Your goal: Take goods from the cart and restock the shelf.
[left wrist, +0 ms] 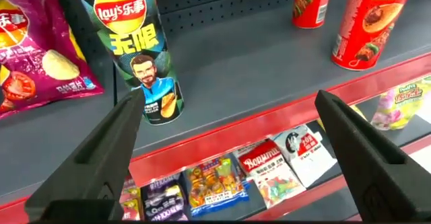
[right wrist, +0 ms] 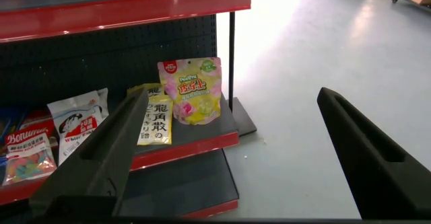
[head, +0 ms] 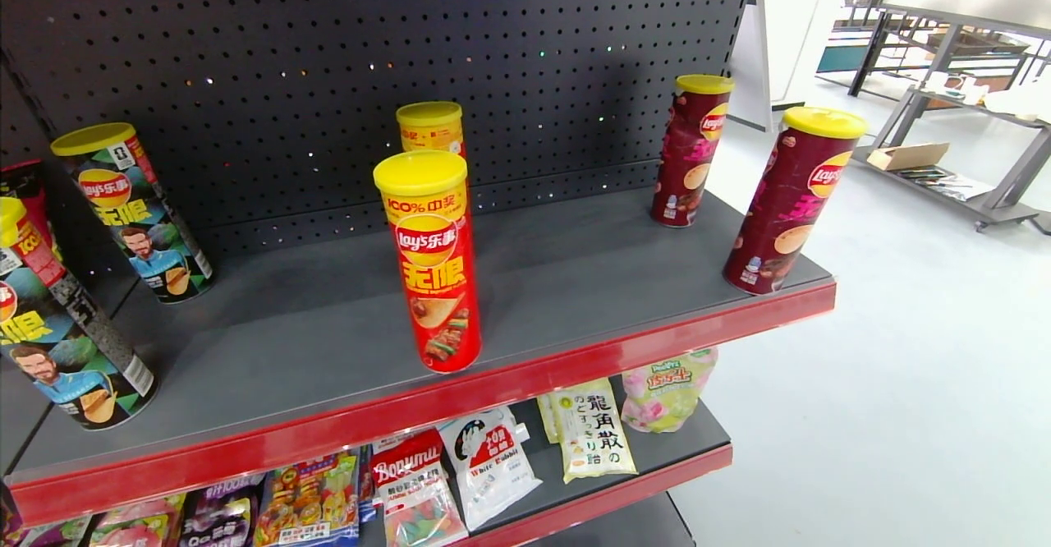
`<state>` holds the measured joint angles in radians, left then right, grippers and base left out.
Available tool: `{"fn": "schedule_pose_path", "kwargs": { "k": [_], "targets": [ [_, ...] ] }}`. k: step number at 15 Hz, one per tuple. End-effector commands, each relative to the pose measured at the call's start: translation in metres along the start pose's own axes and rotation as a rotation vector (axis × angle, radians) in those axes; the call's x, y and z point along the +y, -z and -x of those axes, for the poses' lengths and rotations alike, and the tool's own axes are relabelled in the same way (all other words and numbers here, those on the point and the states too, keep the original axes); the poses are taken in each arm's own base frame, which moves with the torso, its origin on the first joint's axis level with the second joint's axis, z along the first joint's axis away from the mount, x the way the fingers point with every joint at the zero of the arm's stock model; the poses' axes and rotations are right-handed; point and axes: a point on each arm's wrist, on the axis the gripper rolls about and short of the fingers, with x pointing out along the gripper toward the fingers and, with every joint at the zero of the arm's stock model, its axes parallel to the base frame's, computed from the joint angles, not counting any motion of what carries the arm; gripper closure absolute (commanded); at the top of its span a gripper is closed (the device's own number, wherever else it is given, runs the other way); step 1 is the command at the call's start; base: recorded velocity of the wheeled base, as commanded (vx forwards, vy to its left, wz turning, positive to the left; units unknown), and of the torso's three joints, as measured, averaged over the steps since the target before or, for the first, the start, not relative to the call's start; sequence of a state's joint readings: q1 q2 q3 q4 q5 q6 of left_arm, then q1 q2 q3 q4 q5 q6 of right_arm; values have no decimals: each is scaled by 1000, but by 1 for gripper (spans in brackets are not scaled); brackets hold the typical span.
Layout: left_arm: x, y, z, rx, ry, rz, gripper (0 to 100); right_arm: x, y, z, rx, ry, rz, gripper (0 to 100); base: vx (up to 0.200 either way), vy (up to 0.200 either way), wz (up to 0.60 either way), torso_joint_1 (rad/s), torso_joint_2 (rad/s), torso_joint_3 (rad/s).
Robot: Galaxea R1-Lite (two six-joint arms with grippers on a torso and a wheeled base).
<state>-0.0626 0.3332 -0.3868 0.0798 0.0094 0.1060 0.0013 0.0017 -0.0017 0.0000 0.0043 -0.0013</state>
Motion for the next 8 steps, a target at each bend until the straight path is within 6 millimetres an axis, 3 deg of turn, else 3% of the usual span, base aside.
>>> {"fn": "schedule_pose_path", "kwargs": {
  "k": [1,5,7,8],
  "targets": [
    [0,2,3,-19,14,0,0,0,0,0,0,-2,3,0,0,0,0,0,0,0],
    [-3,26,16,-61,23,34,0,0,0,0,3,1,2,0,0,0,0,0,0,0],
    [-5,47,23,-92,15,34,0,0,0,0,0,4,0,0,0,0,600,2,2,-2],
    [-5,47,23,-93,11,35,0,0,0,0,0,4,0,0,0,0,600,2,2,-2]
  ]
}}
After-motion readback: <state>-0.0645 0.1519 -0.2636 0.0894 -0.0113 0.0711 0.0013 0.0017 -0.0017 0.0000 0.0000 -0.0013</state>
